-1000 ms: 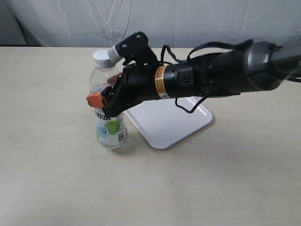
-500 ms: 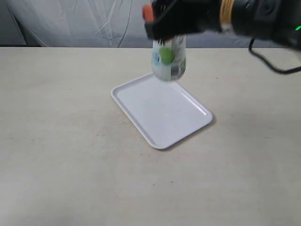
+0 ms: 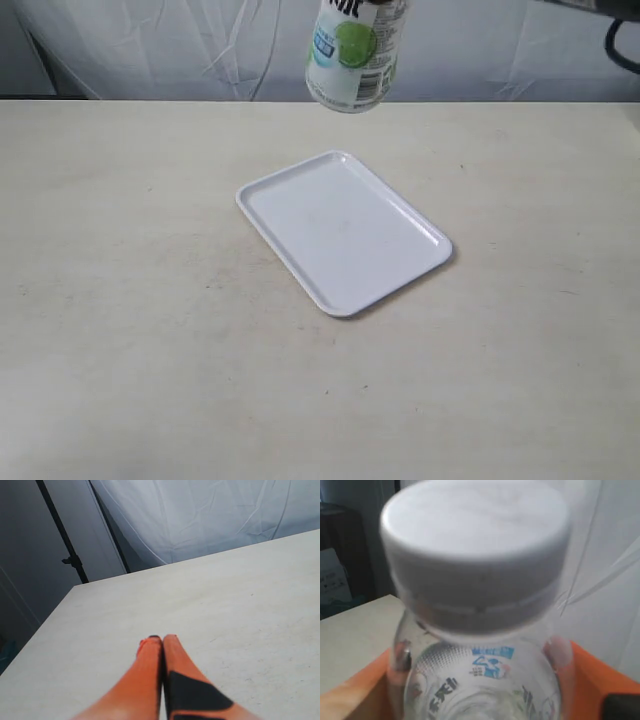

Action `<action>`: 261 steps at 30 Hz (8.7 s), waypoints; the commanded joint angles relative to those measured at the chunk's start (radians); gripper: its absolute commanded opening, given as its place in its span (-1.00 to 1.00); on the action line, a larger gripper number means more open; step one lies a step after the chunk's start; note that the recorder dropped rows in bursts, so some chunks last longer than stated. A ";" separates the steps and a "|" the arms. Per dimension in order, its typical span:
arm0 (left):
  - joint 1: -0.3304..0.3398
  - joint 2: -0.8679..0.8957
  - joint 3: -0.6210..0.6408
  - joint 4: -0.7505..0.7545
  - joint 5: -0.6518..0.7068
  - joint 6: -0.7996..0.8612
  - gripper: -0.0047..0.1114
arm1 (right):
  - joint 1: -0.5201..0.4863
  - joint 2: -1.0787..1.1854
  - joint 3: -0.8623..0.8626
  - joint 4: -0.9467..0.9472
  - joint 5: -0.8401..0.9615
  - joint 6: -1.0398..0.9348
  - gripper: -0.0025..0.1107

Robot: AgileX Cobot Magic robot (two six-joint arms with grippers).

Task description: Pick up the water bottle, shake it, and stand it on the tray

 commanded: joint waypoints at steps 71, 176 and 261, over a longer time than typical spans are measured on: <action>0.000 -0.005 0.002 0.001 0.003 -0.004 -0.92 | 0.077 0.180 -0.008 0.568 0.005 -0.603 -0.97; 0.000 -0.005 0.002 0.001 0.003 -0.004 -0.92 | -0.587 -1.122 0.580 0.978 0.517 -0.808 -0.94; 0.000 -0.005 0.002 0.001 0.003 -0.004 -0.92 | -0.751 -1.227 0.982 1.161 0.454 -1.042 -0.94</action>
